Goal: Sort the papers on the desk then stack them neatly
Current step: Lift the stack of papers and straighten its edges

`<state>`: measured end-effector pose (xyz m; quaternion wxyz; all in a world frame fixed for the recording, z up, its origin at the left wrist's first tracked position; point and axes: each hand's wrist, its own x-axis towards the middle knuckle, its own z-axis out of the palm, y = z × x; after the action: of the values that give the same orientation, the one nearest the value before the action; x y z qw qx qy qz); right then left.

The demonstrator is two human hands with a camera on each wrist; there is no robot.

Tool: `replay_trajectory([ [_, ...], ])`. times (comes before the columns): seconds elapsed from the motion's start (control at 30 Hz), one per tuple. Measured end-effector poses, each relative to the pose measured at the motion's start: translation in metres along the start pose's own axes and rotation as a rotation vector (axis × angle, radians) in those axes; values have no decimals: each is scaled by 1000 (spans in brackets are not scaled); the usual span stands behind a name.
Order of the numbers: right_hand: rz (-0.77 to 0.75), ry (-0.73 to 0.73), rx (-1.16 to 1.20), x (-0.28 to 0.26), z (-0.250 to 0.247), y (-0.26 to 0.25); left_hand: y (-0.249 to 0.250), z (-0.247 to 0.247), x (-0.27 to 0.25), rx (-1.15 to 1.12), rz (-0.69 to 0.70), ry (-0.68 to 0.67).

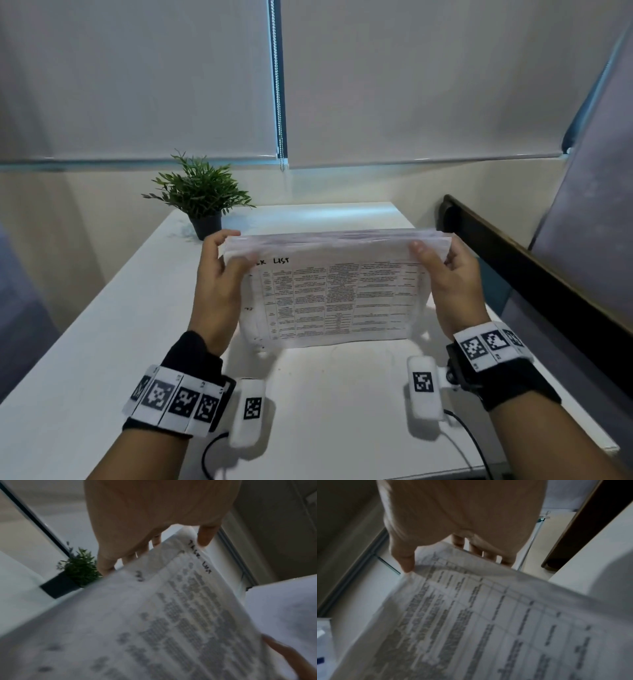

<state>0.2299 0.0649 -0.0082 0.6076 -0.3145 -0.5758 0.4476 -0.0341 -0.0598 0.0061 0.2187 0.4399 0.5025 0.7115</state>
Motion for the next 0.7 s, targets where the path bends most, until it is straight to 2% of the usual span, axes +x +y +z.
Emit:
replay_trajectory([
  [0.07,38,37,-6,2,7,-3,7,12,3,50,-5,71],
  [0.17,90,106,29,5,18,-7,5,22,11,112,-58,261],
  [0.23,113,139,42,8,21,-10,2,23,16,96,-94,284],
  [0.4,150,145,50,9,24,-17,-4,20,23,91,-188,292],
  [0.57,150,124,0,12,26,-20,-1,20,27,85,-174,279],
  [0.63,117,25,-34,12,21,-20,1,19,26,67,-169,212],
  [0.7,92,-89,-104,13,12,-18,3,14,26,48,-153,46],
])
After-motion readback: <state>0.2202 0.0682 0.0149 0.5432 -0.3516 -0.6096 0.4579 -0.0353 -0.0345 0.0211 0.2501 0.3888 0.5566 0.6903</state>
